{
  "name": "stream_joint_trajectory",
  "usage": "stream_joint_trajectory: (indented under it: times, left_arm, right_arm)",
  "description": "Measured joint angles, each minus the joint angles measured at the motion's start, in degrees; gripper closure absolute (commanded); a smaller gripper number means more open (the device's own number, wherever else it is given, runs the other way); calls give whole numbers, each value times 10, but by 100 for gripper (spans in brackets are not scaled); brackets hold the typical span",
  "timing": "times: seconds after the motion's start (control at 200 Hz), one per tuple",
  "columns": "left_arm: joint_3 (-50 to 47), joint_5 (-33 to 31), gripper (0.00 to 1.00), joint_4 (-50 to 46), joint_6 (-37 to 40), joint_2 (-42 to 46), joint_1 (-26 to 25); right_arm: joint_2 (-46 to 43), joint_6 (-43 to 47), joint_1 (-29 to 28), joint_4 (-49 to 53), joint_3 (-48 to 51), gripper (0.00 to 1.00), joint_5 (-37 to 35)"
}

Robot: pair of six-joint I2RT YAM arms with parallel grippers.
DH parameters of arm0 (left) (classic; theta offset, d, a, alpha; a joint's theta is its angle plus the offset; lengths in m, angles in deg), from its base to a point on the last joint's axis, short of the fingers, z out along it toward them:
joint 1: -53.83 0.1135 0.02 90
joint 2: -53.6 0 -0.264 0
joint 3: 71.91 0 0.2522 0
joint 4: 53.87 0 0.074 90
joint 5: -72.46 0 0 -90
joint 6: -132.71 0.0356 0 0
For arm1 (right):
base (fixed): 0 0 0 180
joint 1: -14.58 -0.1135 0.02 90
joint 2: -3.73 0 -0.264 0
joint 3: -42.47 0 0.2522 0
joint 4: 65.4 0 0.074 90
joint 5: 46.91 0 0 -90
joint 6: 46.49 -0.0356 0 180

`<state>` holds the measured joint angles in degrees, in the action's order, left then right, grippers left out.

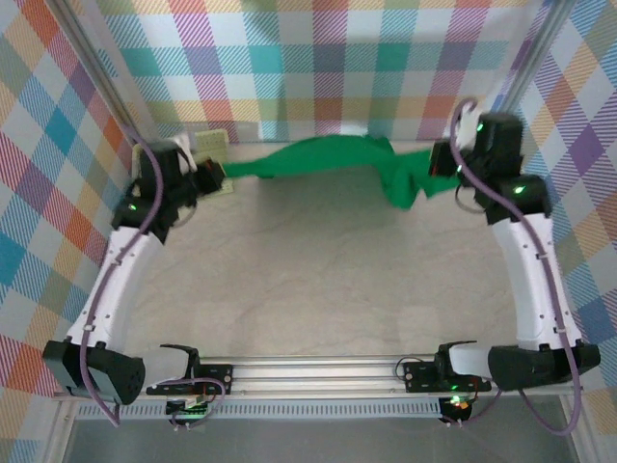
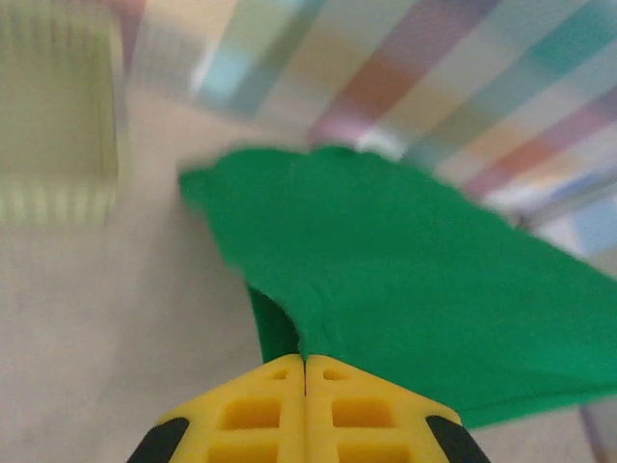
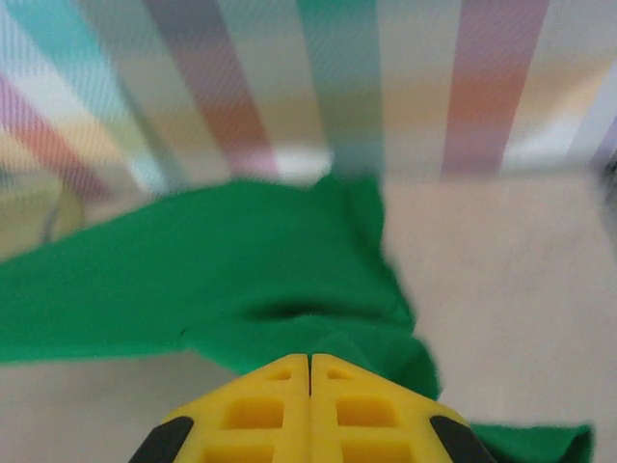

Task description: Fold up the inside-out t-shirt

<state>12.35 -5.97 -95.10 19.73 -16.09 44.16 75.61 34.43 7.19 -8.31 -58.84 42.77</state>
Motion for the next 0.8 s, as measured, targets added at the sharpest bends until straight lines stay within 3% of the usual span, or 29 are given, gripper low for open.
stream_joint_trajectory:
  times: [0.105,0.25,0.465,0.61,0.675,0.765,0.8]
  left_arm:
    - [-138,10,100,12,-19,14,-42]
    - [-254,-7,100,3,-38,63,-100]
    - [-384,-65,98,-11,-108,198,-111]
    - [-429,-83,96,-22,-144,231,-111]
    - [-431,-91,90,-31,-155,238,-111]
    - [-431,-106,75,-46,-169,270,-111]
    - [-431,-113,67,-55,-176,290,-111]
  right_arm:
    - [-33,-54,0,7,195,100,37]
    - [-86,-117,0,28,365,100,78]
    - [-263,-207,0,61,444,100,79]
    - [-312,-249,0,74,471,100,80]
    - [-311,-262,0,78,484,89,88]
    - [-306,-271,0,84,488,54,94]
    - [-306,-271,0,87,487,46,91]
